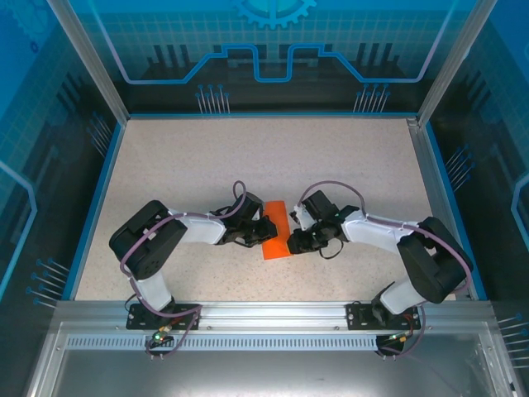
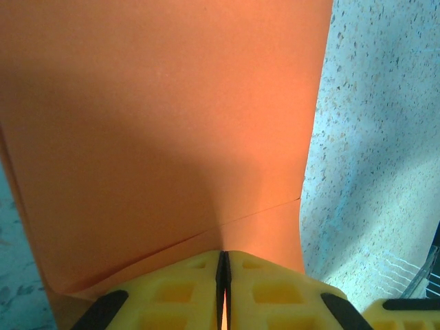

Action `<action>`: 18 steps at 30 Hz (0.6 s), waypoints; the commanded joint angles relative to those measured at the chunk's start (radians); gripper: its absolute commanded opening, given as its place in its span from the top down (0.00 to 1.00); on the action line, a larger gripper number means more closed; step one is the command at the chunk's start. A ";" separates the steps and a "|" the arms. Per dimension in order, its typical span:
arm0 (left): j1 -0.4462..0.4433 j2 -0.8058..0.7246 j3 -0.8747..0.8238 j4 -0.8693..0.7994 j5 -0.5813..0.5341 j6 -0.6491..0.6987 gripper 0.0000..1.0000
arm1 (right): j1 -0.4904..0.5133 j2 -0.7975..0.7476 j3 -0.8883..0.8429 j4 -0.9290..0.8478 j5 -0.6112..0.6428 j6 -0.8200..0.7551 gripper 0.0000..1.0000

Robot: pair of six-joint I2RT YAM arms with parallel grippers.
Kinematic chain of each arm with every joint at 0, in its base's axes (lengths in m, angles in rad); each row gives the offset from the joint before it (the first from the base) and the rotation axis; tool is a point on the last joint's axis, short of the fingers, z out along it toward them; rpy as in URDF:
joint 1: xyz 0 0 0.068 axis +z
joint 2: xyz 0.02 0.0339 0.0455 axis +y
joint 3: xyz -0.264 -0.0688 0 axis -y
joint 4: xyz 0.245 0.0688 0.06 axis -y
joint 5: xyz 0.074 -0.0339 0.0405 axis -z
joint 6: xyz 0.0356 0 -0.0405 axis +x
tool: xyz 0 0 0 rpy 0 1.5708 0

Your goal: Fold a paper plane with a square sheet of paper (pick it up from the middle)

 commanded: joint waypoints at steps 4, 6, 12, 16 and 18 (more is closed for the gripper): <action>-0.001 0.043 0.006 -0.084 -0.036 0.029 0.88 | 0.036 0.079 0.059 0.040 -0.112 0.004 0.79; 0.000 0.042 0.008 -0.086 -0.036 0.027 0.88 | 0.036 0.111 0.069 0.017 -0.070 0.001 0.79; 0.000 0.041 0.009 -0.090 -0.038 0.031 0.88 | -0.017 0.141 0.025 0.007 -0.027 -0.010 0.80; -0.001 0.040 0.009 -0.093 -0.040 0.034 0.88 | -0.049 0.131 -0.014 0.008 -0.034 -0.017 0.79; -0.001 0.042 0.008 -0.094 -0.044 0.035 0.88 | -0.056 0.123 -0.036 0.010 -0.029 -0.019 0.79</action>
